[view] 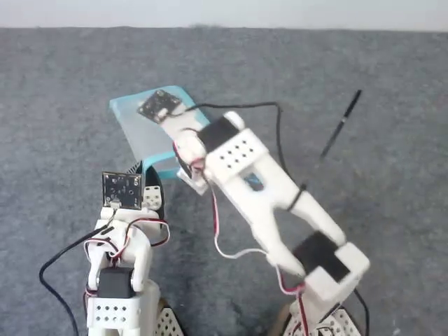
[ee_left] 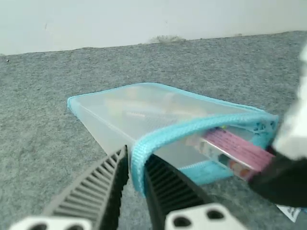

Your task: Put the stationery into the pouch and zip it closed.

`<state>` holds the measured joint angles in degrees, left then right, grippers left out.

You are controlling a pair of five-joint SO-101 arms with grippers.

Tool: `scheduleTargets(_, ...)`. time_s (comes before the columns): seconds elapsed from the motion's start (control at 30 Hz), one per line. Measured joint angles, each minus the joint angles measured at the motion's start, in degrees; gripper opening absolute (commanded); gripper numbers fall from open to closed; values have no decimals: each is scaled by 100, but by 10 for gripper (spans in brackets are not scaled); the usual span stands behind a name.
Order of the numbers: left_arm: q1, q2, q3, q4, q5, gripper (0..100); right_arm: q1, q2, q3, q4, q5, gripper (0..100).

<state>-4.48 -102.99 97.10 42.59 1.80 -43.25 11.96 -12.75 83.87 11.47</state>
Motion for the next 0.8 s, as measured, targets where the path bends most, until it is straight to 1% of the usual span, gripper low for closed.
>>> scheduleTargets(0.2,62,0,0,0,0,12,0,677,-1204,360,-237,11)
scheduleTargets(0.5,97,0,0,0,-123,12,0,1310,-1916,378,-281,16)
scheduleTargets(0.57,97,0,0,0,-105,12,0,1371,-2057,378,-281,42)
scheduleTargets(0.7,97,0,0,0,-79,12,0,1389,-2251,378,-281,133)
scheduleTargets(0.8,97,0,0,0,-79,12,-62,1389,-2286,378,-281,175)
